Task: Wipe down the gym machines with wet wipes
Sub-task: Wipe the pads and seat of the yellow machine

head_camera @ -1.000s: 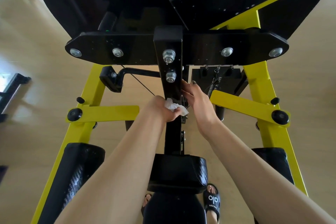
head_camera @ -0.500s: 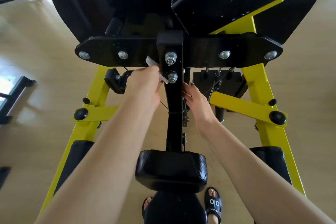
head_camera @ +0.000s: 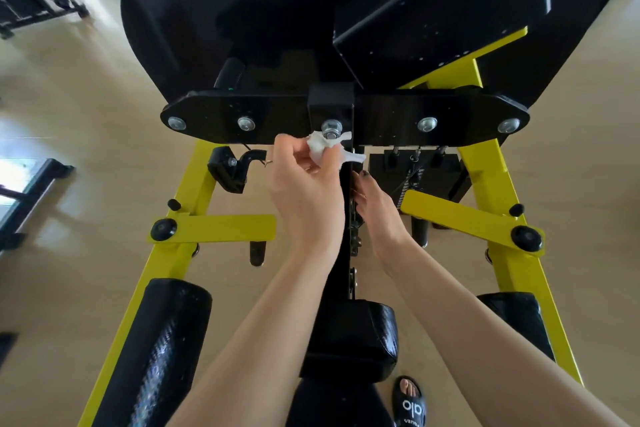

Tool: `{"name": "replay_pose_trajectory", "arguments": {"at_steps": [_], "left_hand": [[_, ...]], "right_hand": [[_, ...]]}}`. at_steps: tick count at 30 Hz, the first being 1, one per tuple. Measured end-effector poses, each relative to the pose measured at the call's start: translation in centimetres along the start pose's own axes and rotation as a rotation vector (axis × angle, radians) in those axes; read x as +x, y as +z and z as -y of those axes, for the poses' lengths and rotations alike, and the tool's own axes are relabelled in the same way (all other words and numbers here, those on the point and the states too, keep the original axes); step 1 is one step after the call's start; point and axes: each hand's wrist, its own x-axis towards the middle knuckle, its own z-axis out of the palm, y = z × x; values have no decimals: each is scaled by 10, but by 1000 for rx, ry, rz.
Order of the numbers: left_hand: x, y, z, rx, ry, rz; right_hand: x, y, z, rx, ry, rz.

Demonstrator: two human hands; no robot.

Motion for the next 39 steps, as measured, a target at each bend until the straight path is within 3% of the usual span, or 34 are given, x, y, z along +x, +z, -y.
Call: {"name": "replay_pose_trajectory", "arguments": {"at_steps": [7,13,23,31,39], "left_hand": [[-21,29,-7,29,-20,15],[-9,12,-9,-51,-111,26],[11,-8,13,-19,-8,-6],[10,-2,20,198,222,51],[24,-18,33,64,176,193]], "right_hand": [[1,-4,-3,-18,-11,-9],[-3,2,4,-41,28,5],[-5,-6,3,-28,57,103],[-5,-1,0,24,42,63],[-6,0,2,43,34,55]]}}
